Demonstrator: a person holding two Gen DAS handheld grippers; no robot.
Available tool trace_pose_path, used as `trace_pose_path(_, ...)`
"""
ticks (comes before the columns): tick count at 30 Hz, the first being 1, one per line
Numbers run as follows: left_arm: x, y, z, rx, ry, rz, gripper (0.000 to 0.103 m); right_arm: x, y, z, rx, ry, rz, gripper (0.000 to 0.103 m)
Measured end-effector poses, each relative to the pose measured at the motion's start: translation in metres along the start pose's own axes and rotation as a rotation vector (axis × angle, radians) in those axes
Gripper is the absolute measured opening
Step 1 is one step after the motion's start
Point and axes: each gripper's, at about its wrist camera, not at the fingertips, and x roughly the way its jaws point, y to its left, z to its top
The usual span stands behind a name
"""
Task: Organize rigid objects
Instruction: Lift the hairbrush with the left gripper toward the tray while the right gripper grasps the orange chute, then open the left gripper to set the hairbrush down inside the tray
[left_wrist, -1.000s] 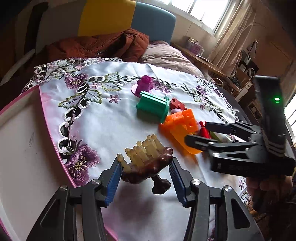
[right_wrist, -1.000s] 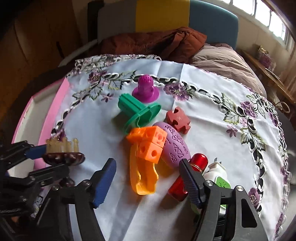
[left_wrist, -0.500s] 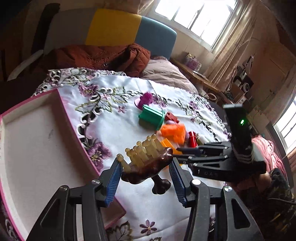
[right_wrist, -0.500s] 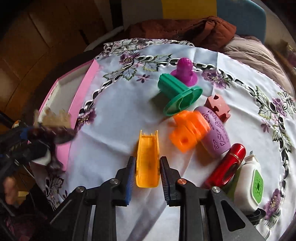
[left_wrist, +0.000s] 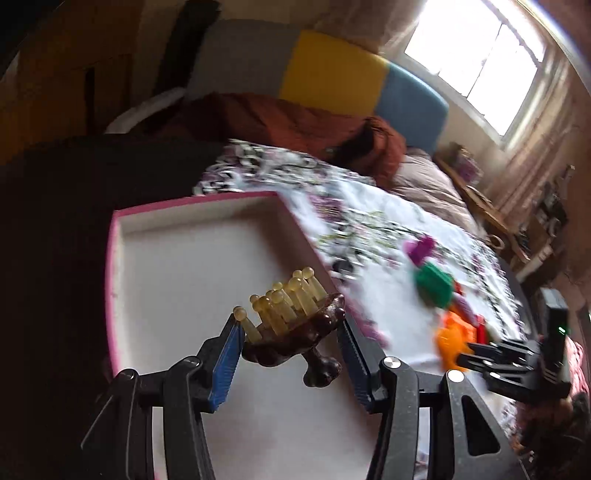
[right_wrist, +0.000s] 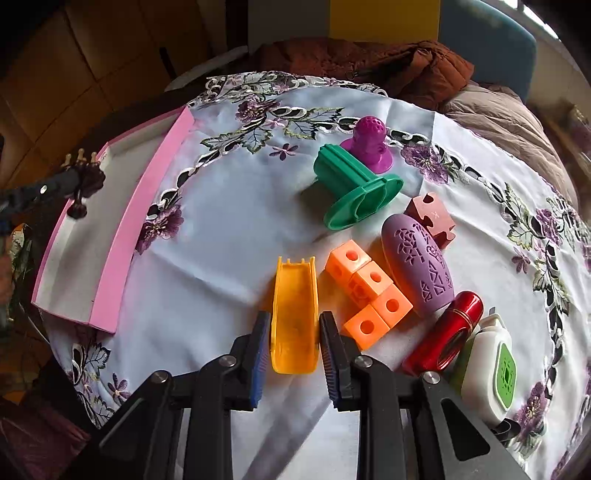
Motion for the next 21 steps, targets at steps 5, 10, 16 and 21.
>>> trace_pose_path(5,0.020,0.041,0.019,-0.033,0.005,0.126,0.053,0.000,-0.002,0.000,0.002,-0.005,-0.017,0.027)
trace_pose_path(10,0.032,0.062,0.025,-0.066,0.020,0.237,0.053,0.001,-0.001,-0.001,-0.007,-0.007,-0.025,0.027)
trace_pose_path(16,0.005,0.062,0.015,-0.093,-0.050,0.274,0.064,0.001,-0.001,0.000,-0.010,-0.008,-0.036,0.027)
trace_pose_path(21,-0.029,0.047,-0.003,-0.078,-0.112,0.259,0.066,0.003,0.001,0.000,-0.017,-0.004,-0.051,0.027)
